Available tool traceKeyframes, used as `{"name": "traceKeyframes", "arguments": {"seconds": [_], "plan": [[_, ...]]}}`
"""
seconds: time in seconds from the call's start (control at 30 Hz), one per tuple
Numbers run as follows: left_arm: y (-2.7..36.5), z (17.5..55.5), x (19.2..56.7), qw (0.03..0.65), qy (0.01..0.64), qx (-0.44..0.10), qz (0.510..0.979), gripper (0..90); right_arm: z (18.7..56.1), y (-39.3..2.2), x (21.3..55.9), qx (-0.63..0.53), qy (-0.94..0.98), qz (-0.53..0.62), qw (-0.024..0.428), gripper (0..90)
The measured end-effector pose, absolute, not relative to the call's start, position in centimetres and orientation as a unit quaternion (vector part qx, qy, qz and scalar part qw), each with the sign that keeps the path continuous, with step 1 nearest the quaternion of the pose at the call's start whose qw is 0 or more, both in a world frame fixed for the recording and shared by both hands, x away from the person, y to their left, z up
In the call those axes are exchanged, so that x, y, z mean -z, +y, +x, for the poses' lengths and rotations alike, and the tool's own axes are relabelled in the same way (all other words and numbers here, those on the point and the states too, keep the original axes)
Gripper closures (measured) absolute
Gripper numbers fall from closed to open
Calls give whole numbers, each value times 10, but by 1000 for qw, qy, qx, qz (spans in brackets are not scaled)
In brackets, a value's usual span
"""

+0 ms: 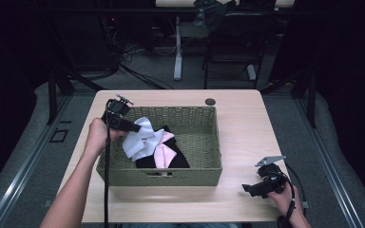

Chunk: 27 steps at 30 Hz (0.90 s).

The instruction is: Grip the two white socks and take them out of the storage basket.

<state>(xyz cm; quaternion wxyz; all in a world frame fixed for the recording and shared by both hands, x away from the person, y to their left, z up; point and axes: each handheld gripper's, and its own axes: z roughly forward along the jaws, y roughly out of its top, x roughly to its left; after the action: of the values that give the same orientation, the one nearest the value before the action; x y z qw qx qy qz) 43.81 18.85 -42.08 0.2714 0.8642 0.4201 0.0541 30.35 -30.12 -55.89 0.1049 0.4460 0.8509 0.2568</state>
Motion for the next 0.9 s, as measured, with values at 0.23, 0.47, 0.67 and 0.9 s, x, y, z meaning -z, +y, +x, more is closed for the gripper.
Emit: {"name": "traceKeyframes", "arguments": {"seconds": [0.23,0.47,0.67,0.9], "plan": [[193,441,408,272,422,-58,863,776,304,-301,559,-257,851,445,104,31],[199,444,395,277,428,-66,858,777,304,-301,559,-258,850,447,105,31],[204,446,384,281,434,-71,853,777,304,-301,559,-257,851,446,105,31],[213,447,372,283,441,-81,848,777,303,-301,560,-266,846,451,102,31]]}}
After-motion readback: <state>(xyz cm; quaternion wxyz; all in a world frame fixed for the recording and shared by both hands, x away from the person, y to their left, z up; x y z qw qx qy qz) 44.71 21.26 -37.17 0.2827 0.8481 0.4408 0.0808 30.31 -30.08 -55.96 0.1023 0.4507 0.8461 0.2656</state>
